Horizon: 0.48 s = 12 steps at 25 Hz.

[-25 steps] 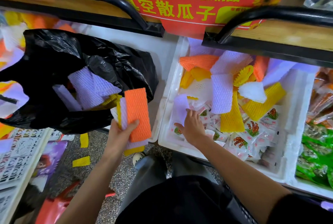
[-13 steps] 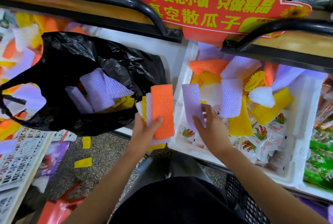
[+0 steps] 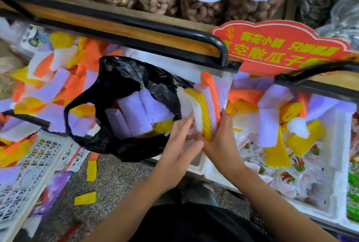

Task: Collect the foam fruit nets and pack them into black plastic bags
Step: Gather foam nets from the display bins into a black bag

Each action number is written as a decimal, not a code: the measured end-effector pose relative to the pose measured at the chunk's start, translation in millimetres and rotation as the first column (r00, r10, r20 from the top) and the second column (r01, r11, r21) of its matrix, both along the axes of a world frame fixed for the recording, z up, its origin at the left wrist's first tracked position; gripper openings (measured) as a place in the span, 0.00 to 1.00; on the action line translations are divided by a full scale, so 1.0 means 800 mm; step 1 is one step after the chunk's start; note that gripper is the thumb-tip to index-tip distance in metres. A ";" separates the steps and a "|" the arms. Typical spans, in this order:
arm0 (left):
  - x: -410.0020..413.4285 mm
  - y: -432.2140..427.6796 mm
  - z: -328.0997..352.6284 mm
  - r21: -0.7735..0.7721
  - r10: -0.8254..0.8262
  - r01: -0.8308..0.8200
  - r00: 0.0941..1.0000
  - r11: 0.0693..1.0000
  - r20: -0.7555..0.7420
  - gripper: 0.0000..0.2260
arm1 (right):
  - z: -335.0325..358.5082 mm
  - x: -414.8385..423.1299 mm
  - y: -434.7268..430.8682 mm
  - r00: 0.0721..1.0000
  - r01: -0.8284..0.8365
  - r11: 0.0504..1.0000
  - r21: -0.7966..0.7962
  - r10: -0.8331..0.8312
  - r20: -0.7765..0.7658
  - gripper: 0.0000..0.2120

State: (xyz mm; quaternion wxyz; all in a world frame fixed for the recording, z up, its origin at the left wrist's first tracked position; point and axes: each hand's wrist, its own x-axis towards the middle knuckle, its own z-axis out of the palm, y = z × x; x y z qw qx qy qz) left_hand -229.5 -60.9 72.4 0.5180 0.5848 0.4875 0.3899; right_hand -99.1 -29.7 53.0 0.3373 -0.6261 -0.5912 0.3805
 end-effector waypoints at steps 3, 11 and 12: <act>-0.073 0.013 0.028 0.233 0.081 -0.019 0.962 0.972 -0.260 0.23 | 0.013 -0.040 0.012 1.000 0.012 0.999 0.050 -0.012 0.018 0.37; -0.271 0.054 0.017 0.181 0.436 -0.420 0.659 0.889 -0.612 0.23 | -0.010 -0.141 0.022 0.804 -0.444 0.896 0.005 0.396 0.444 0.34; -0.273 0.051 0.010 0.096 0.408 -0.428 0.735 0.899 -0.541 0.16 | -0.014 -0.147 0.028 0.760 -0.461 0.885 -0.061 0.429 0.489 0.35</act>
